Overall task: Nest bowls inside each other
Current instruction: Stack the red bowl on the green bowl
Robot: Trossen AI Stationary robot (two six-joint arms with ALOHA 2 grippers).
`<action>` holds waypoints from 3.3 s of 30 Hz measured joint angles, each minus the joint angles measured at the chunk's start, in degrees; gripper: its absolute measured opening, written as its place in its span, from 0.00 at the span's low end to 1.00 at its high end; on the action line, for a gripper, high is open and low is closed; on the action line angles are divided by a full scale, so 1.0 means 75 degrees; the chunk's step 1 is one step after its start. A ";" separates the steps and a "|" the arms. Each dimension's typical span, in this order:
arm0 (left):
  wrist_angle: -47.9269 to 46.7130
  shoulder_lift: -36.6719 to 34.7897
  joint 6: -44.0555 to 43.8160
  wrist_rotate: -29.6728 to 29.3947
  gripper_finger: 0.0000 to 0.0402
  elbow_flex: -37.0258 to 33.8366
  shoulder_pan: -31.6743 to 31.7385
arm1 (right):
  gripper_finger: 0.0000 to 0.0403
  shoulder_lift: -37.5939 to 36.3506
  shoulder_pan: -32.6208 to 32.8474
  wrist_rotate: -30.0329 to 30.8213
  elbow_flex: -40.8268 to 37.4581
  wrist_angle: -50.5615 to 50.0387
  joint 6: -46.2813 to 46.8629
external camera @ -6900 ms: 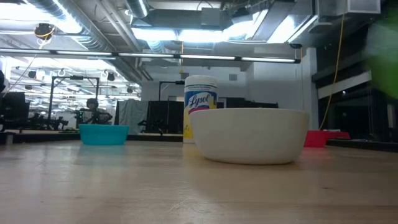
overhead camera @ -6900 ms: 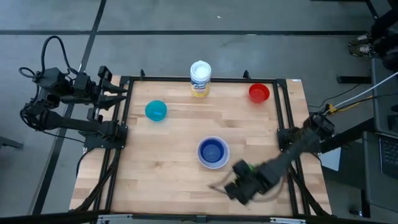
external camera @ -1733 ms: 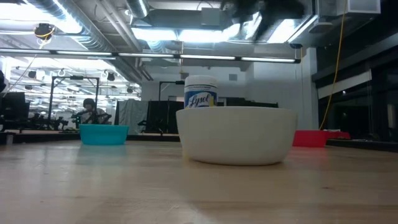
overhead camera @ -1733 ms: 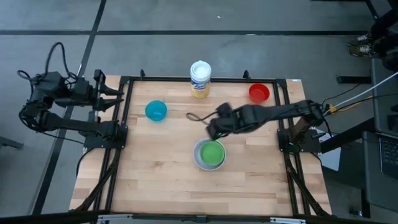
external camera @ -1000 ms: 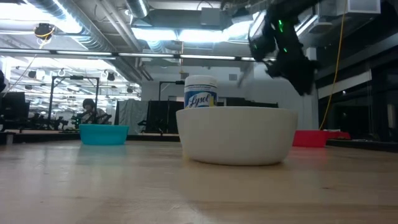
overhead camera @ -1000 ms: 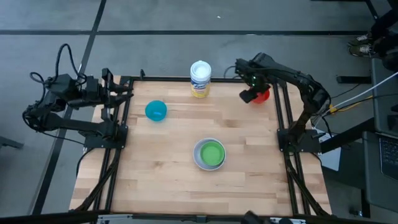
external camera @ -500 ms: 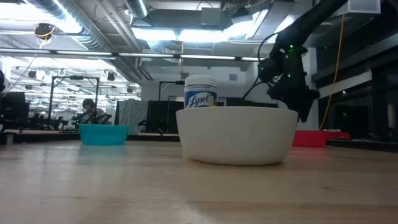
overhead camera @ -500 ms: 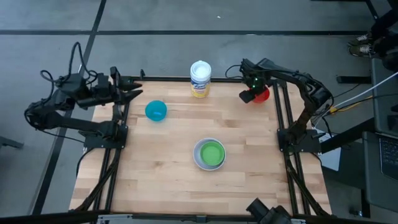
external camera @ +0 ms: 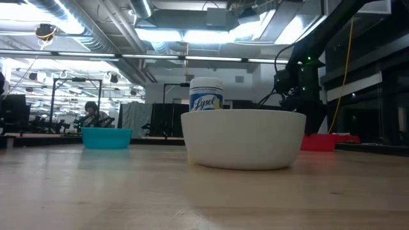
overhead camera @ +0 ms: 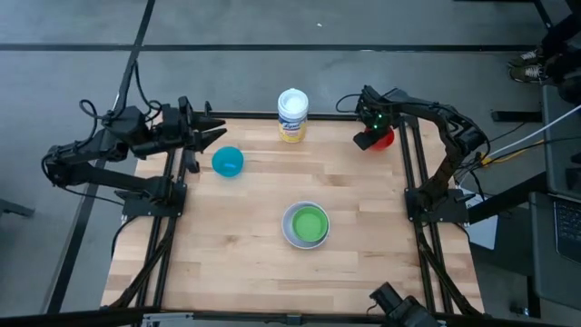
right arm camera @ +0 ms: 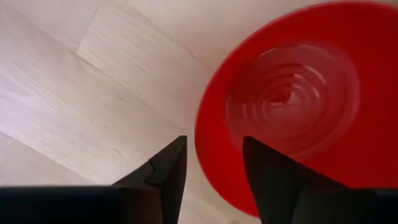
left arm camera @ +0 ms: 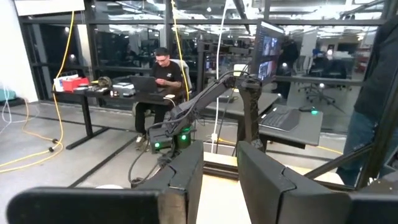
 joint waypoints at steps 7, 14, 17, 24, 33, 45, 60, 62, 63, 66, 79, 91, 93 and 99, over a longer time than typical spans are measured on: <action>0.0039 0.0058 -0.0108 -0.0032 0.24 0.0000 0.0000 | 0.39 0.0006 0.0006 0.0323 -0.0525 0.0475 0.0131; 0.0106 0.0055 -0.0017 -0.0023 0.24 0.0000 0.0000 | 0.04 -0.0011 0.0462 0.0272 -0.0650 0.0196 0.0002; 0.0104 0.0055 0.0084 0.0034 0.24 0.0000 0.0000 | 0.02 -0.0015 0.1212 0.0354 -0.0514 -0.0122 0.0286; -0.0101 0.0008 0.0222 0.0391 0.24 0.0000 0.0000 | 0.01 -0.0432 0.3940 -0.0046 0.0498 -0.1148 0.1623; -0.0369 -0.0264 0.0494 0.0635 0.24 0.0000 0.0000 | 0.01 -0.0578 0.7121 -0.0503 0.2877 -0.1532 0.4485; -0.0518 -0.0529 0.0831 0.0851 0.24 0.0000 0.0000 | 0.00 0.1653 0.8700 -0.1081 0.5131 -0.1083 0.6149; -0.0864 -0.1330 0.0686 0.1407 0.24 0.0000 0.0000 | 0.00 0.3146 0.8935 -0.1080 0.5893 -0.1249 0.6415; -0.0873 -0.1435 0.0648 0.1412 0.24 0.0003 0.0000 | 0.00 0.3199 0.8887 -0.0999 0.5893 -0.1320 0.6365; -0.0880 -0.1468 0.0633 0.1422 0.24 0.0001 0.0000 | 0.00 0.3219 0.8872 -0.0981 0.5893 -0.1330 0.6355; -0.0882 -0.1534 0.0591 0.1472 0.24 0.0003 0.0000 | 0.00 0.3226 0.8806 -0.0992 0.5893 -0.1316 0.6300; -0.0988 -0.1506 0.0549 0.1916 0.24 0.0002 -0.0001 | 0.37 0.3226 0.8705 -0.1272 0.5893 -0.1145 0.5779; -0.1050 -0.1504 0.0552 0.1746 0.24 0.0003 0.0000 | 0.31 0.3226 0.8744 -0.0943 0.5009 -0.0738 0.5787; -0.1057 -0.1504 0.0553 0.1743 0.24 0.0003 0.0000 | 0.20 0.3227 0.8749 -0.1062 0.4926 -0.0388 0.5784; -0.1200 -0.1504 0.0505 0.1642 0.24 0.0001 0.0000 | 0.03 0.3223 0.8664 -0.1720 0.4941 0.0894 0.5864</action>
